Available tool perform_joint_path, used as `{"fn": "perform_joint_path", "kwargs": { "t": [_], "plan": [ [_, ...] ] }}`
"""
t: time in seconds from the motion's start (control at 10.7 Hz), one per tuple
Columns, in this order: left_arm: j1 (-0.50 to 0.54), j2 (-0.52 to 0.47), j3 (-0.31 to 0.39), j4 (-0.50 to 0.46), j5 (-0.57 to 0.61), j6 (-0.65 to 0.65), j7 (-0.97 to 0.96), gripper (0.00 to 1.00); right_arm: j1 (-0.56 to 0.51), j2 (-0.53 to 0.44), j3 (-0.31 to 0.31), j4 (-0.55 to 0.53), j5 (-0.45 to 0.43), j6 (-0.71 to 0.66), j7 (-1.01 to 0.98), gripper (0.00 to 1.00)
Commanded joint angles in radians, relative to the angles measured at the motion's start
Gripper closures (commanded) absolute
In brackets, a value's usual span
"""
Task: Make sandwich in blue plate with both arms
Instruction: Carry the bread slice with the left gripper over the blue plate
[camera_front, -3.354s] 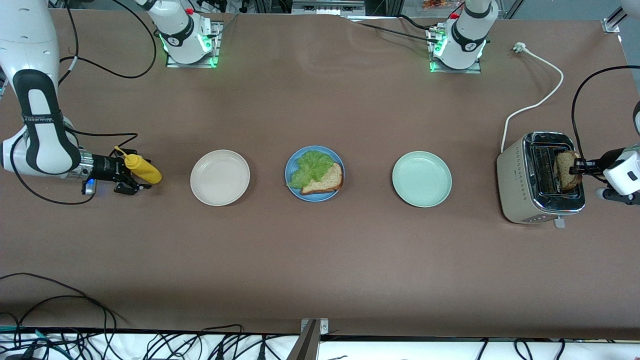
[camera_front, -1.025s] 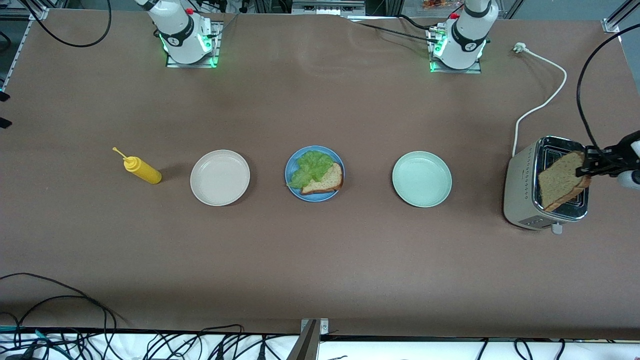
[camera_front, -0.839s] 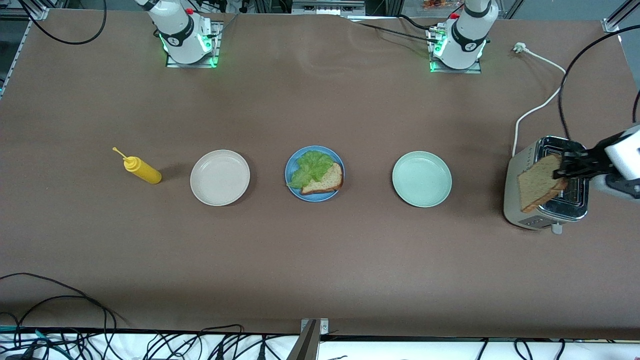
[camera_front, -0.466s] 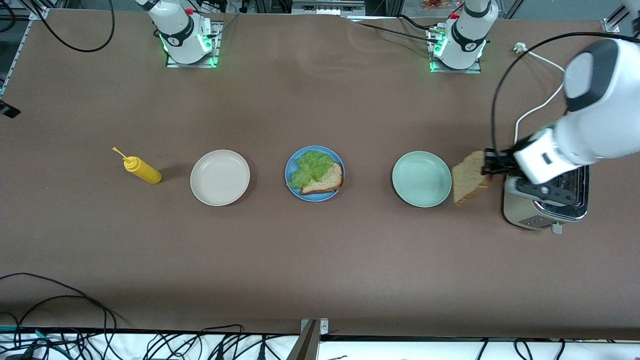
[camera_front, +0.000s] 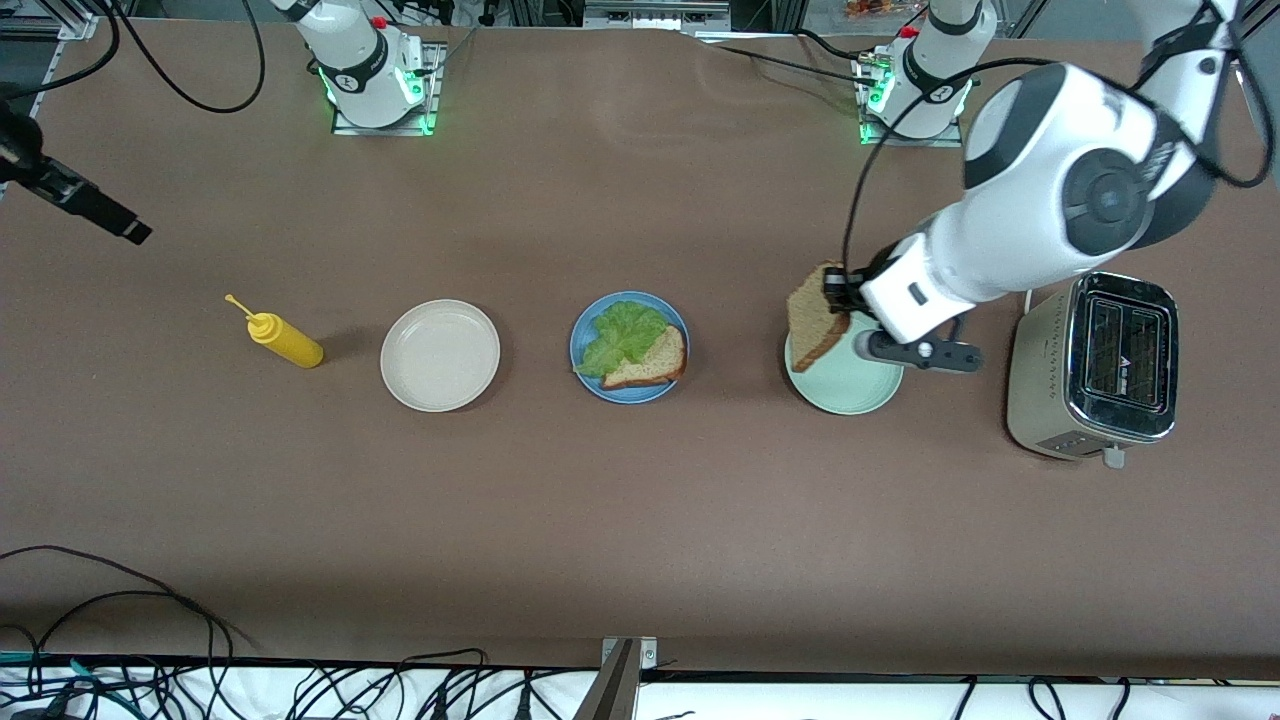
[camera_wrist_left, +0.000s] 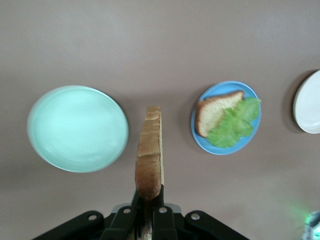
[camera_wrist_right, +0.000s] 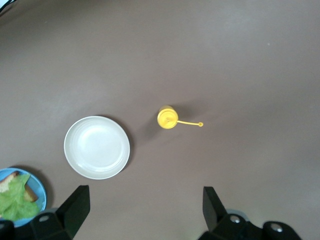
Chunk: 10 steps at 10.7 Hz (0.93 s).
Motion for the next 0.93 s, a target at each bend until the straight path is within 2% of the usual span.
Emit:
{"fn": "perform_joint_path", "kwargs": {
  "t": [0.0, 0.47, 0.84],
  "plan": [
    [0.007, 0.126, -0.109, 0.07, -0.035, 0.036, -0.14, 1.0, 0.059, -0.017, -0.002, 0.01, -0.018, -0.026, -0.031, 0.0],
    [-0.013, 0.267, -0.211, 0.069, -0.058, 0.24, -0.211, 1.0, 0.139, -0.045, -0.09, -0.004, -0.017, -0.098, -0.306, 0.01],
    [-0.035, 0.352, -0.254, 0.067, -0.057, 0.341, -0.211, 1.0, 0.154, -0.039, -0.127, -0.005, -0.016, -0.06, -0.318, 0.0]
  ]
}}
